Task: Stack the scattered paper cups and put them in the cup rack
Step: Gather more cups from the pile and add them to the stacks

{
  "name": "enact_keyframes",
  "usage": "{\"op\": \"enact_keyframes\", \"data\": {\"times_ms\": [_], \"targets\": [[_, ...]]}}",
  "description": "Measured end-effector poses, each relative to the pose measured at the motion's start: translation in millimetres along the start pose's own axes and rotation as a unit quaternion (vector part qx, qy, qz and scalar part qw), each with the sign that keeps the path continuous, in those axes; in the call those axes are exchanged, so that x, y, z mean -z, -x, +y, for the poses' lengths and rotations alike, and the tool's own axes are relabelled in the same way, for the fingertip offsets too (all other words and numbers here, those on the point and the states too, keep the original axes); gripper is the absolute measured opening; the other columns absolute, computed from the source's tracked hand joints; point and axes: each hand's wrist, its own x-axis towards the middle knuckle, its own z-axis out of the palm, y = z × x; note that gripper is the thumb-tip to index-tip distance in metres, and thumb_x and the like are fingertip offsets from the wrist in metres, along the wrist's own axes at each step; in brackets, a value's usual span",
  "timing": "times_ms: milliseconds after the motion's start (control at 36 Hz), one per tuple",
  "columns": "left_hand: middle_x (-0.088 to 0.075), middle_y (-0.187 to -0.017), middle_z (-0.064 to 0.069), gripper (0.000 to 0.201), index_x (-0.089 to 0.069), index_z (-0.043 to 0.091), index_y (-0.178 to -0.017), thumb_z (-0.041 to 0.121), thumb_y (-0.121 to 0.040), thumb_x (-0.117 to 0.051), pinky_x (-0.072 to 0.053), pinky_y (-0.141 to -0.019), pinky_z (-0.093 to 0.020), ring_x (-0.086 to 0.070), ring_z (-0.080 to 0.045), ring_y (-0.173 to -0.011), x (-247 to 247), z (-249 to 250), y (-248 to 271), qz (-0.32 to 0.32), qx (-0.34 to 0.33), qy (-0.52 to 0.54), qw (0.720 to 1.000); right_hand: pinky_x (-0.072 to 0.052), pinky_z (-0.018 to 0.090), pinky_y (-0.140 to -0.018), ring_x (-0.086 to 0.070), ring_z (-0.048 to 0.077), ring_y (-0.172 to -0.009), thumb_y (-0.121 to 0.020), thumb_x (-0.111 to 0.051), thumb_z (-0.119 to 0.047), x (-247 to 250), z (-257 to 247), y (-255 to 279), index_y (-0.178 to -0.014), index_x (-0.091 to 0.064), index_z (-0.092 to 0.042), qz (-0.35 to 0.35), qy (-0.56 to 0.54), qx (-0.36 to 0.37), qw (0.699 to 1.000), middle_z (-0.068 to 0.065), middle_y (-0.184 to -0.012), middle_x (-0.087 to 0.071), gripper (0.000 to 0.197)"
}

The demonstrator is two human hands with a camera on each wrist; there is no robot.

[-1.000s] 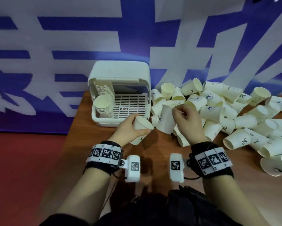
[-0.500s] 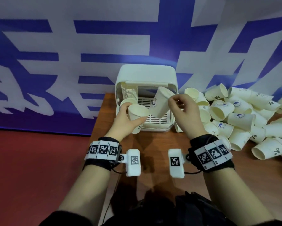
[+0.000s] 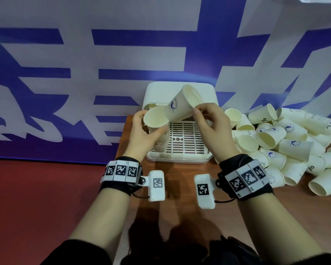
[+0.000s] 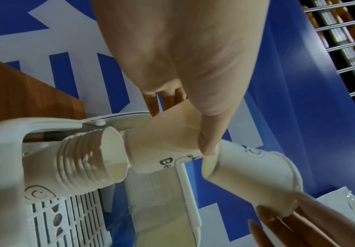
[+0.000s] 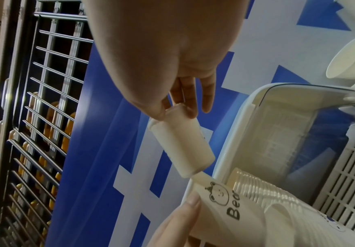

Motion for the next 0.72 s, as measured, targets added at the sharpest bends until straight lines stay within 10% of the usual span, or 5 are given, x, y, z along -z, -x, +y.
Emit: {"op": "enact_keyframes", "data": {"times_ms": [250,722], "targets": [[-0.049,-0.128,0.004,0.067,-0.037,0.03,-0.124,0.026,-0.073,-0.082,-0.043,-0.102,-0.033,-0.047,-0.011,-0.12,-5,-13,-13,-0.001,0.005,-0.02,1.0,-0.047,0.024,-0.083,-0.051,-0.003,-0.091,-0.094,-0.056,-0.016,-17,7,-8,-0.093,-0.065,-0.009,-0.024,0.022,0.033,0.999,-0.001,-0.093,-0.063,0.011],[-0.045,-0.133,-0.002,0.071,-0.041,0.021,-0.131,0.021,-0.073,-0.082,-0.042,-0.099,-0.021,-0.044,-0.01,-0.118,-12,-56,-14,-0.006,0.027,-0.068,0.997,-0.045,0.022,-0.079,-0.055,0.012,-0.087,-0.094,-0.054,-0.012,-36,32,1,-0.093,-0.063,-0.004,-0.136,0.043,0.063,0.988,0.006,-0.093,-0.06,0.013]]}}
